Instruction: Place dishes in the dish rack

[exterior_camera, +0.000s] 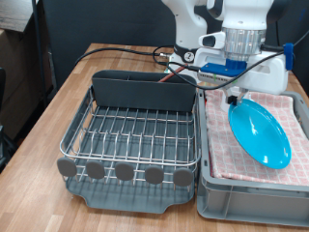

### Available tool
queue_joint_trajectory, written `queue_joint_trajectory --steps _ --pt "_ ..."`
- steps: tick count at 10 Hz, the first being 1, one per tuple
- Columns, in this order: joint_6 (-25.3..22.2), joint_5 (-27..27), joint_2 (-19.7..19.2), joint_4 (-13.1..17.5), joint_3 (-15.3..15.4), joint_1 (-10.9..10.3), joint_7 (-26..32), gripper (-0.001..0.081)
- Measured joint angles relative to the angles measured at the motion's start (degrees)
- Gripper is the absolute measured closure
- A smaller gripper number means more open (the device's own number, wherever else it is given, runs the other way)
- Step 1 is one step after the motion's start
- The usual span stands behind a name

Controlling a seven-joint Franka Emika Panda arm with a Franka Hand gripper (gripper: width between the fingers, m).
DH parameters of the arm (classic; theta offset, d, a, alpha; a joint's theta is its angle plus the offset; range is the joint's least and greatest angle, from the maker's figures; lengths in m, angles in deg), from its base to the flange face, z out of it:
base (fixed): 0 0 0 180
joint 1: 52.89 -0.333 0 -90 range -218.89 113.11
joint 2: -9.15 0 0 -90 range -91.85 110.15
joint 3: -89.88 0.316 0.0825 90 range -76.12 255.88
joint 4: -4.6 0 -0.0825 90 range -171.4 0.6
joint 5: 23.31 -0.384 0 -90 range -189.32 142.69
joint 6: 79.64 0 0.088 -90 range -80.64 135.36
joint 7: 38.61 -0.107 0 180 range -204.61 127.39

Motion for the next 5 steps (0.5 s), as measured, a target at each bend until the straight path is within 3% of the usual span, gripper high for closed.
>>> queue_joint_trajectory --steps 5 --pt "-15.29 8.2 5.4 2.9 0.19 0.12 -0.05 0.0787"
